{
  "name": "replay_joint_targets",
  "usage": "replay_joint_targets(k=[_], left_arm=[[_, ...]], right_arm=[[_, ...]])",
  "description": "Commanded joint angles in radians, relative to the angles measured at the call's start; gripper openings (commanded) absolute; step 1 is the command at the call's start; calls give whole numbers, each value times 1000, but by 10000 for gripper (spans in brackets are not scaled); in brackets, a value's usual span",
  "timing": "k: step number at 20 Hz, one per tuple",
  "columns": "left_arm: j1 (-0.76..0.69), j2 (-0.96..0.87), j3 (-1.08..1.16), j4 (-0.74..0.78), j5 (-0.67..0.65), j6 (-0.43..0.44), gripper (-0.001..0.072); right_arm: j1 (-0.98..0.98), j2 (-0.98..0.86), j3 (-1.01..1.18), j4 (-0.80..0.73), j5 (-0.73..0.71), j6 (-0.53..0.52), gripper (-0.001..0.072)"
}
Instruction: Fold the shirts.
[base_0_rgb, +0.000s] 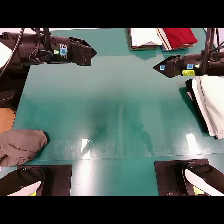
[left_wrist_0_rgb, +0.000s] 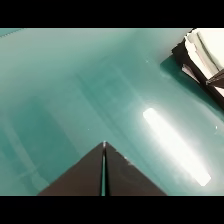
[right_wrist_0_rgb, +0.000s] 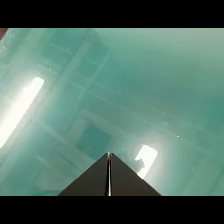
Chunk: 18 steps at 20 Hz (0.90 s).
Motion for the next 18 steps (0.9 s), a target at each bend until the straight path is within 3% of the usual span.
replay_joint_targets(k=[1, 13, 16, 18], left_arm=[[0, 1, 0, 0, 0, 0, 32], [0, 1, 0, -6, 9, -1, 32], [8, 6, 1, 35, 69, 2, 31], [62, 34, 4, 127, -56, -20, 32]], right_arm=[[1, 0, 1, 0, 2, 0, 19], [1, 1, 0, 0, 4, 0, 19], [1, 0, 0, 0, 11, 0, 19], [1, 0, 0, 0, 11, 0, 19]])
